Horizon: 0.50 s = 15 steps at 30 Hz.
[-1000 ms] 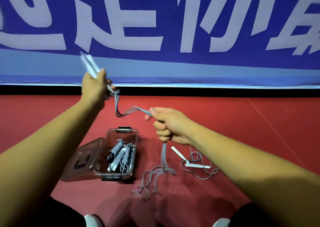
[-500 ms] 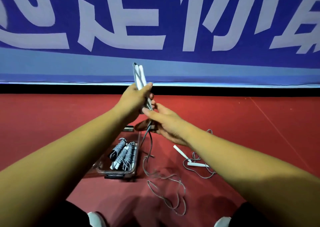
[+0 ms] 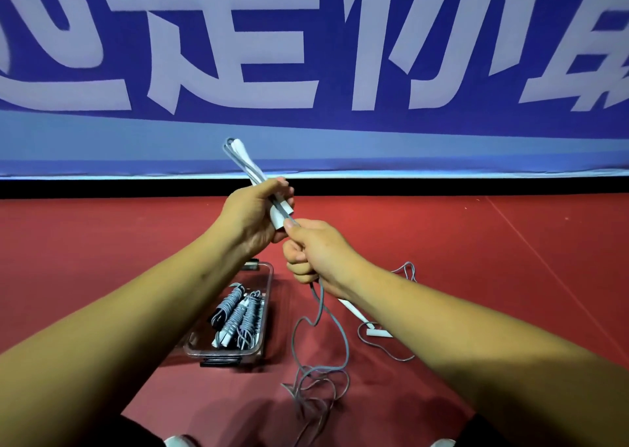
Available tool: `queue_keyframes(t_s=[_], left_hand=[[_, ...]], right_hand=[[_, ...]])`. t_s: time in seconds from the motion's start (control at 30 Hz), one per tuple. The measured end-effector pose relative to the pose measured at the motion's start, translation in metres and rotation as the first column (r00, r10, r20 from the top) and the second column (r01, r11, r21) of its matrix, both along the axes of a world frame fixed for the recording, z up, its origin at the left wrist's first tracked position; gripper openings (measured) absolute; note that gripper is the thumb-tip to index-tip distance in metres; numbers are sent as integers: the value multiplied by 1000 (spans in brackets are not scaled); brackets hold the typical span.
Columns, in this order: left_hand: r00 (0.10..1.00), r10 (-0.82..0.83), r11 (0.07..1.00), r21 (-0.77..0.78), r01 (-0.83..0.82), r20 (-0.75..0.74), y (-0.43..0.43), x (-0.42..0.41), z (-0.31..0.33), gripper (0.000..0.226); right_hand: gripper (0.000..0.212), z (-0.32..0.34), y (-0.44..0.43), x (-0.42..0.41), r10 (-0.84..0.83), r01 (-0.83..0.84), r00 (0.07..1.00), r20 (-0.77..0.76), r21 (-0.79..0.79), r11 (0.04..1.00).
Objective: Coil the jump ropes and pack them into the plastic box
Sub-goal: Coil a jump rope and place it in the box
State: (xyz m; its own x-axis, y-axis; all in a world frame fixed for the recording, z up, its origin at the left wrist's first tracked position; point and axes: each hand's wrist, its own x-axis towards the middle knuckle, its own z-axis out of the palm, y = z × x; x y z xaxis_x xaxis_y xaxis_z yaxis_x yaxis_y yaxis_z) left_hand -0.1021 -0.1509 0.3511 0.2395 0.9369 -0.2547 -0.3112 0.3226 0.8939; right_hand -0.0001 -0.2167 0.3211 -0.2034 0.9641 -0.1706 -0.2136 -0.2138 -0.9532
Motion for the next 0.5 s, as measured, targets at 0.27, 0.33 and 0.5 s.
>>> queue_keyframes(t_s=[0.27, 0.33, 0.5], left_hand=[[998, -39, 989, 141, 45, -49, -5, 0, -3, 15], [997, -60, 984, 171, 51, 46, -7, 2, -3, 9], [998, -61, 983, 173, 54, 31, -9, 5, -4, 12]], right_hand=[[27, 0, -2, -2, -33, 33, 999, -26, 8, 999], [25, 1, -3, -2, -38, 38, 999, -40, 14, 999], [28, -2, -3, -2, -35, 35, 999, -23, 16, 999]])
